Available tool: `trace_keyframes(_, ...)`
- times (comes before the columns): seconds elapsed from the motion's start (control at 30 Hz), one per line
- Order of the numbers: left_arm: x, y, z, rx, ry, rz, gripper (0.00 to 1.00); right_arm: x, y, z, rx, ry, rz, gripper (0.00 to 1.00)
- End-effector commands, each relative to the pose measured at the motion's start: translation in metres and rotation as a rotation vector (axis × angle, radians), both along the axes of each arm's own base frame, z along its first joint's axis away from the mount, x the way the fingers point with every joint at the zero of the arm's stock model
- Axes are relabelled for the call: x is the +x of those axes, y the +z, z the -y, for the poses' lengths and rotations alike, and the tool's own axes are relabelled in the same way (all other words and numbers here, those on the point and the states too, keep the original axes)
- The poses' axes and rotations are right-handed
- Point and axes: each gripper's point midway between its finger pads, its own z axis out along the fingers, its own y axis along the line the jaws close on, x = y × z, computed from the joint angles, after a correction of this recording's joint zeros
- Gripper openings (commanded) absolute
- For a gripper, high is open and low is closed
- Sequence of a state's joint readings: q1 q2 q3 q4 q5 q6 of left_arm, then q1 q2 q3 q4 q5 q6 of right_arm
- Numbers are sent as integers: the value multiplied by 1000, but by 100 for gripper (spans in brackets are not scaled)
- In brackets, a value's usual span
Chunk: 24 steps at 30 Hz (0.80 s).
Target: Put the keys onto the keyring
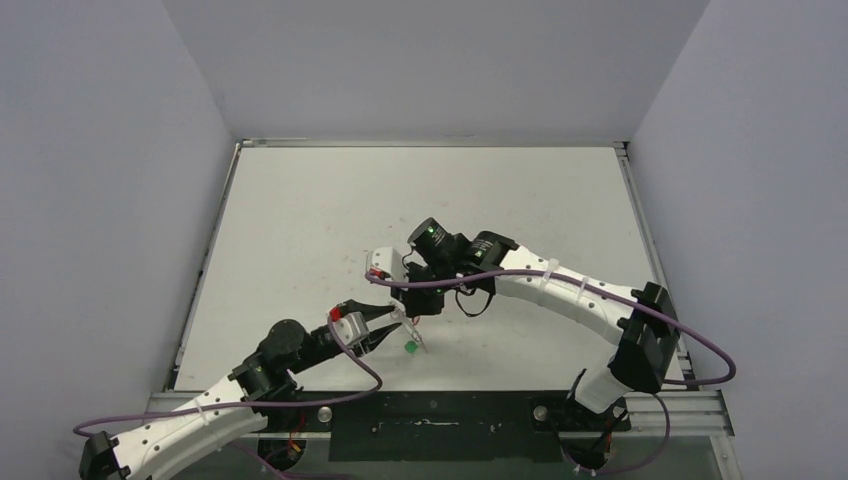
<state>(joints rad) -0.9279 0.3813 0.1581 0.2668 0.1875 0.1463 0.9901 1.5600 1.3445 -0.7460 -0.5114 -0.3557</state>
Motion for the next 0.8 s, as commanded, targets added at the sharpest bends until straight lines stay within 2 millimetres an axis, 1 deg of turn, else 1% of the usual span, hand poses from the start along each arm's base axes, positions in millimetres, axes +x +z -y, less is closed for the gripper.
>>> trace_keyframes(0.0,0,11,2,36,-15,23,32,-2,8,6,-62,-12,12,0)
trace_keyframes(0.17,2,8,5,71,-22,14,30,-5,10,3,-62,24,22,0)
trace_keyframes(0.3,3,7,9,91,-29,6,32,-10,15,-3,-38,66,34,0)
trace_keyframes(0.5,1,9,14,86,-54,4,32,-15,21,-10,-8,106,43,0)
trace_keyframes(0.6,-1,9,16,83,-72,1,29,-17,23,-13,2,117,47,0)
trace_keyframes(0.77,-3,9,19,84,-90,1,22,-19,25,-17,8,131,55,0)
